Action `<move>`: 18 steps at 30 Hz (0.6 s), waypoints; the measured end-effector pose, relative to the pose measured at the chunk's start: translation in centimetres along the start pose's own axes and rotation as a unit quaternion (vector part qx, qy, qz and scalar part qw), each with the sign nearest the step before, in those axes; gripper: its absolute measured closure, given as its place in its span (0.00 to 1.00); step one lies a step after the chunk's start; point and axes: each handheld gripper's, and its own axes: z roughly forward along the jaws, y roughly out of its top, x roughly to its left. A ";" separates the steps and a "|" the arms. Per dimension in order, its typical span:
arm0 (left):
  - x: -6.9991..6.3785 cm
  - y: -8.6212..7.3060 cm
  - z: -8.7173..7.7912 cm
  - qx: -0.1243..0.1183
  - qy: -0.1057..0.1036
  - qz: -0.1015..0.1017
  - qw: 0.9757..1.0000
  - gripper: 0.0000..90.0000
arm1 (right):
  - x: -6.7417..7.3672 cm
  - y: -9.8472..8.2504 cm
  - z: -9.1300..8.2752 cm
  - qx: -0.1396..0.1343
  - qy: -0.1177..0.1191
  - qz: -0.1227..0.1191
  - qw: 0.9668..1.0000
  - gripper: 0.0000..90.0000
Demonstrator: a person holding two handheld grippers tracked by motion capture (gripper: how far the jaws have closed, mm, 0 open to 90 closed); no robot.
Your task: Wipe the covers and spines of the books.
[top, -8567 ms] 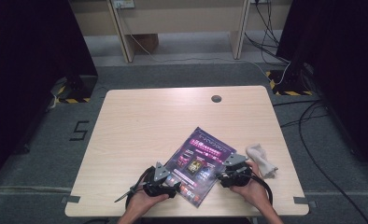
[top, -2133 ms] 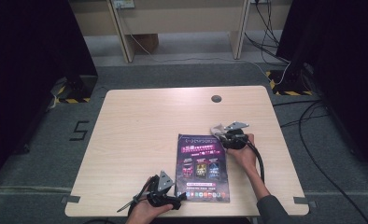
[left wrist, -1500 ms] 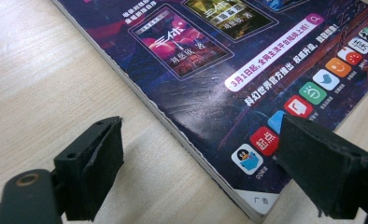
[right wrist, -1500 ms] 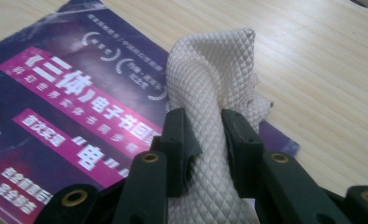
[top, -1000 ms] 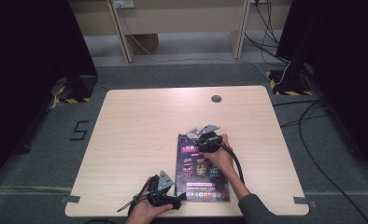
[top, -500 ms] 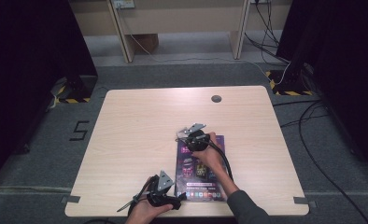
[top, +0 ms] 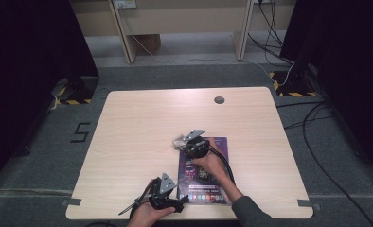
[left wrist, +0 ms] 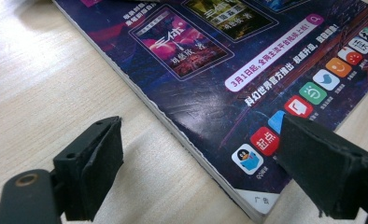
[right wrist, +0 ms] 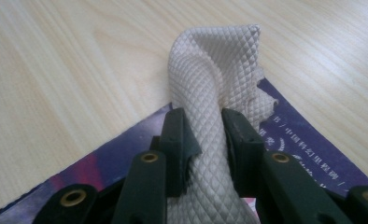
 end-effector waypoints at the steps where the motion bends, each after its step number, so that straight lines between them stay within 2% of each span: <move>1: 0.0 0.0 0.0 0.000 0.000 0.000 1.000 0.15 | -0.2 0.0 0.0 0.000 -0.004 0.003 1.000 0.79; 8: 0.0 0.0 0.0 0.000 -0.001 0.000 1.000 0.15 | -0.8 0.2 0.2 0.004 -0.001 0.017 1.000 0.78; 11: 0.0 0.0 0.0 0.000 -0.001 0.000 1.000 0.15 | -0.9 0.2 0.1 0.002 0.020 0.050 0.999 0.70; 12: 0.1 0.0 0.0 0.000 -0.002 0.000 1.000 0.15 | -1.0 0.2 0.0 0.002 0.023 0.051 0.998 0.70; 18: 0.1 0.0 0.0 0.000 -0.002 0.001 1.000 0.15 | -1.5 0.3 0.0 -0.001 0.043 0.076 0.996 0.77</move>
